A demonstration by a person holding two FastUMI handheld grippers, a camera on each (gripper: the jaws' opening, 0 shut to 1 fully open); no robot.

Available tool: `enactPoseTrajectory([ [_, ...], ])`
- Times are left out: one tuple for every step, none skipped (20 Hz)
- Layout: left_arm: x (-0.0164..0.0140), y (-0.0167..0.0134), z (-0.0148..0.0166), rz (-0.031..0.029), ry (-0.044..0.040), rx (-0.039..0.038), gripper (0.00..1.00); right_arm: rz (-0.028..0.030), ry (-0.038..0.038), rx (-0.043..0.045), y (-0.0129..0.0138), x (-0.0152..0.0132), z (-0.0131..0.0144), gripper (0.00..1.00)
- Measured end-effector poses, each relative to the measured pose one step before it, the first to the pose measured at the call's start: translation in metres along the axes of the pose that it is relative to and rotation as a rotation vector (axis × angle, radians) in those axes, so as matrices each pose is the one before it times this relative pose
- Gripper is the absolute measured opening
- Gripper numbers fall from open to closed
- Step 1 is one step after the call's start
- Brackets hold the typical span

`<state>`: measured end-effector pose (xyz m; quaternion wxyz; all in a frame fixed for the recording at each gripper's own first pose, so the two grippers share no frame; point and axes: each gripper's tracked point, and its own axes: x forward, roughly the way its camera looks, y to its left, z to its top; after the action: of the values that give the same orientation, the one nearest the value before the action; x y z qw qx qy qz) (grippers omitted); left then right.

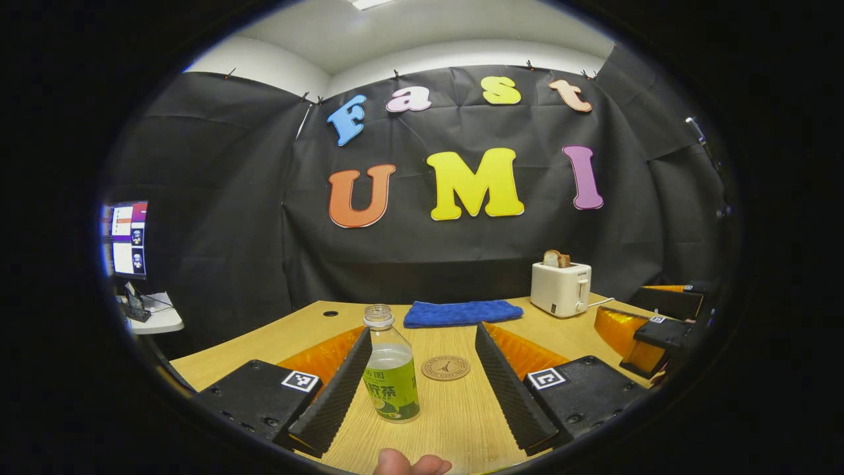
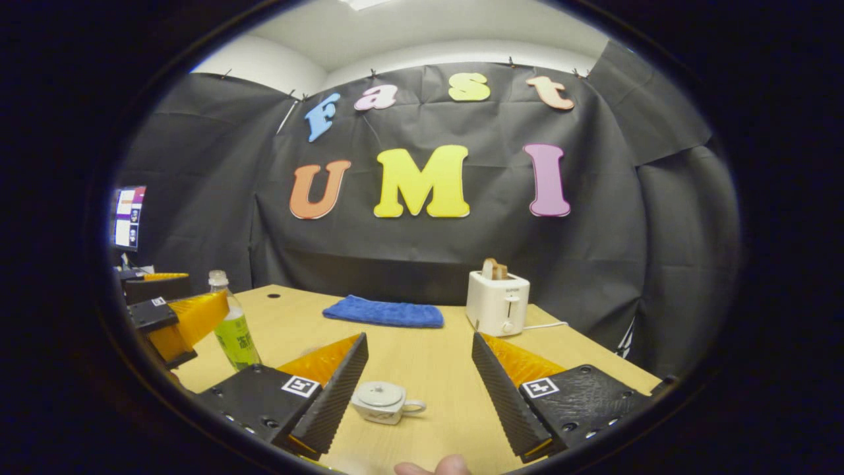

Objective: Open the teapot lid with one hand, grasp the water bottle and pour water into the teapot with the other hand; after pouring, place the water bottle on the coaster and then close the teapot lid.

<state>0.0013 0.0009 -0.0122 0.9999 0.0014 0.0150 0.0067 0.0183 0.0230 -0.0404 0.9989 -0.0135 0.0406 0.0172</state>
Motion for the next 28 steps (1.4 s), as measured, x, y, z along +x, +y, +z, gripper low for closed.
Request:
enactPoseTrajectory([
  [0.00045,0.00124,-0.00021,0.00151,0.00055,-0.00157,0.99,0.00327,0.00813,-0.00550,0.00371,0.00320,-0.00498,0.97],
  [-0.00030,0.00087,-0.00065,0.00376,0.00198,-0.00045,0.99,0.00240,0.01182,-0.00795,0.00312,0.00364,-0.00653,0.95],
  [-0.00018,0.00194,-0.00172,0.00402,0.00655,0.00090,0.99,0.00498,0.00998,-0.00782,0.00410,0.00419,-0.00609,0.95],
  [0.00015,0.00205,-0.00123,0.00269,0.00636,0.00088,0.99,0.00124,0.00948,-0.00468,0.00339,0.00388,-0.00561,0.98],
  [0.00055,0.00136,-0.00060,0.00232,0.00184,-0.00051,0.99,0.00400,0.00491,-0.00074,0.00360,0.00415,-0.00440,0.95],
  [0.00066,0.00161,-0.00002,0.00216,0.00183,-0.00100,0.99,0.00358,0.00747,0.00240,0.00347,0.00417,-0.00515,0.95],
  [-0.00083,0.00265,-0.00017,0.00328,0.00142,-0.00052,0.99,0.00215,0.01000,0.00375,0.00297,0.00479,-0.00443,0.97],
  [0.00064,0.00289,0.00012,0.00693,0.00134,-0.00084,0.99,0.00410,0.01299,0.00504,0.00238,0.00538,-0.00569,0.95],
  [0.00059,0.00271,0.00014,0.00533,0.00093,-0.00190,0.99,0.00004,0.01725,0.00636,0.00097,0.00573,-0.00518,0.95],
  [0.00037,0.00236,0.00028,0.00487,0.00186,-0.00171,0.99,0.00072,0.01611,0.00749,0.00112,0.00496,-0.00629,0.95],
  [-0.00013,0.00345,-0.00017,0.00659,0.00123,-0.00095,0.99,0.00079,0.01423,0.00377,0.00100,0.00414,-0.00328,0.95],
  [0.00000,0.00300,0.00066,0.00661,-0.00125,0.00024,0.99,-0.00054,0.01073,-0.00099,0.00118,0.00244,-0.00442,0.96],
  [0.00021,0.00288,0.00144,0.00567,-0.00089,0.00145,0.99,0.00316,0.00515,-0.00257,0.00244,0.00272,-0.00027,0.95],
  [0.00115,0.00192,-0.00015,0.00404,0.00006,0.00146,0.99,-0.00219,0.00585,-0.00558,0.00157,0.00288,-0.00336,0.95],
  [0.00068,0.00166,-0.00031,0.00207,-0.00062,0.00062,0.99,0.00573,0.00709,-0.00990,0.00346,0.00193,-0.00164,0.89],
  [0.00066,0.00017,0.00021,-0.00220,-0.00105,0.00105,0.99,0.00846,0.00925,-0.01016,0.00423,0.00303,-0.00114,0.84],
  [0.00017,0.00132,-0.00054,0.00058,0.00020,0.00117,0.99,0.00453,0.00587,-0.00261,0.00136,0.00171,-0.00167,0.78],
  [0.00007,0.00164,0.00068,0.00242,0.00178,0.00003,0.98,0.00588,0.00700,-0.00014,0.00233,0.00205,-0.00127,0.72],
  [0.00057,0.00079,-0.00052,0.00140,0.00055,-0.00006,0.98,-0.00358,0.00406,0.00133,0.00013,0.00191,-0.00142,0.62],
  [-0.00080,0.00048,-0.00055,0.00173,0.00002,-0.00011,0.98,-0.00243,0.00372,0.00294,0.00034,0.00138,-0.00040,0.57],
  [0.00003,0.00138,-0.00019,0.00115,0.00017,-0.00171,0.98,0.00522,0.00878,0.00149,0.00273,0.00159,-0.00185,0.41],
  [0.00042,-0.00003,0.00030,0.00017,0.00024,-0.00260,0.98,-0.00264,0.01007,0.00241,0.00000,0.00140,-0.00370,0.38],
  [-0.00009,0.00011,-0.00050,-0.00028,0.00120,-0.00153,0.98,0.00203,0.00809,0.00178,0.00130,0.00051,-0.00104,0.38],
  [0.00085,0.00056,-0.00056,-0.00108,0.00068,-0.00060,0.98,0.00055,-0.00793,0.00119,0.00077,-0.00110,0.00040,0.34],
  [0.00127,-0.00005,-0.00102,0.00052,0.00136,-0.00153,0.98,-0.02849,-0.01373,-0.00460,-0.00592,-0.00522,0.00861,0.34],
  [0.00074,0.00022,-0.00086,-0.00187,0.00299,-0.00174,0.98,-0.00187,-0.00129,0.00541,-0.00258,0.00490,-0.00661,0.21],
  [-0.00046,0.00011,-0.00042,-0.00017,0.00139,-0.00281,0.98,0.00512,0.01890,-0.00147,0.00287,0.00100,-0.00231,0.07],
  [0.00111,0.00052,-0.00036,0.00032,0.00144,-0.00477,0.99,0.00449,-0.01270,0.00126,-0.00006,0.00312,0.00095,0.08],
])
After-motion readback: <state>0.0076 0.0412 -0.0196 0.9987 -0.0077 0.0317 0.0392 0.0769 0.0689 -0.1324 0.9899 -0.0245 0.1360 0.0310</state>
